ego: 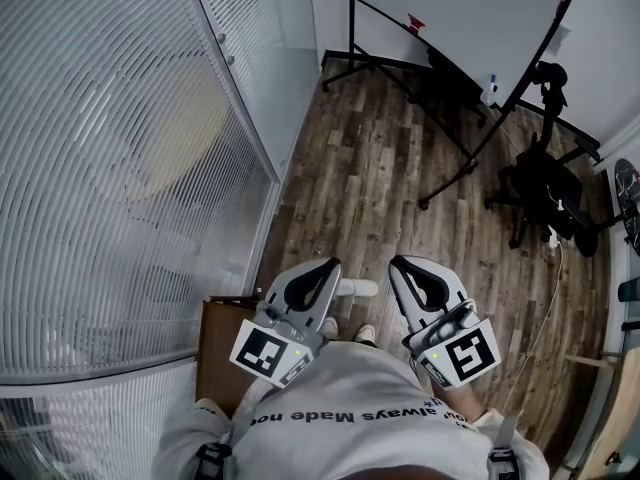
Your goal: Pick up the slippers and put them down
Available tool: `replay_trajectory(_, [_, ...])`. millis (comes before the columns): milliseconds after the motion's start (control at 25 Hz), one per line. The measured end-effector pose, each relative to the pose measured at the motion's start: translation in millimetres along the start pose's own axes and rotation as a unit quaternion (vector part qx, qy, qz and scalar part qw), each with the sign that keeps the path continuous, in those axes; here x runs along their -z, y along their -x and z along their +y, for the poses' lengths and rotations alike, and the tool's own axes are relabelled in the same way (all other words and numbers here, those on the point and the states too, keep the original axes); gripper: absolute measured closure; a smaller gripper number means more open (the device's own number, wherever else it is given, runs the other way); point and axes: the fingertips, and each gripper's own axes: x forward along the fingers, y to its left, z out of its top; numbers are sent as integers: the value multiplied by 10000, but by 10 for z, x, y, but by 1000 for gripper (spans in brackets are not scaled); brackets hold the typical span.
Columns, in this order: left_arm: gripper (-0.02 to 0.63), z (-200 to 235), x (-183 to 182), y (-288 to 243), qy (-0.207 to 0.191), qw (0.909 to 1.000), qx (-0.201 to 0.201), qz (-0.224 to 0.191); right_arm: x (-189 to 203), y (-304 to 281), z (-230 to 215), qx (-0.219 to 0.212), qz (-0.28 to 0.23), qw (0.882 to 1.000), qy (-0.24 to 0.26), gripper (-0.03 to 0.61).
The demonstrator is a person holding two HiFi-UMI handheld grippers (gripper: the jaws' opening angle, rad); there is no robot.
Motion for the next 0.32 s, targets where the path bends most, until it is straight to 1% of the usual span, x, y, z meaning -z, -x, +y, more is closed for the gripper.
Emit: replay_trajectory(320, [601,-22,-21,-3,26,10000,33,-12,-37,27,0,21,-22,10000,23,557])
